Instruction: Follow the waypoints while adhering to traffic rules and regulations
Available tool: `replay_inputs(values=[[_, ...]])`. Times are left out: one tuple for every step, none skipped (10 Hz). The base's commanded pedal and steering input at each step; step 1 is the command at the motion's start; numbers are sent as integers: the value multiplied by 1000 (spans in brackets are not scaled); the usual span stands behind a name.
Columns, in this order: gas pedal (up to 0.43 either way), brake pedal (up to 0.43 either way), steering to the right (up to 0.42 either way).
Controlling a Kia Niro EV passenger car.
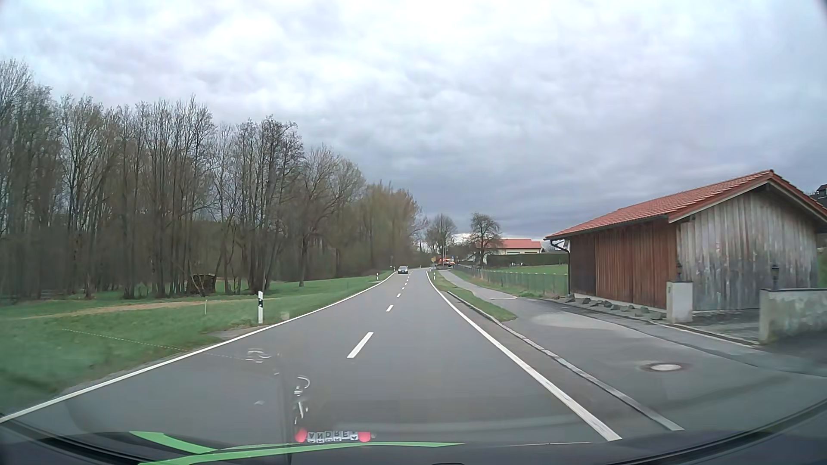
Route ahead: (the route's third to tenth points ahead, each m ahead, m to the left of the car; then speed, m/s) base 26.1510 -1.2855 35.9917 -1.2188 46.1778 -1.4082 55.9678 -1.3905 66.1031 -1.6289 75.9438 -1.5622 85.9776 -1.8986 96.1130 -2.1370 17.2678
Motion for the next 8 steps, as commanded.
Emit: replay_inputs(values=[[0, 0, 11], [0, 0, 10], [0, 0, 9], [0, 0, 8], [0, 0, 6], [0, 0, 6], [0, 0, 5], [0, 0, 5]])
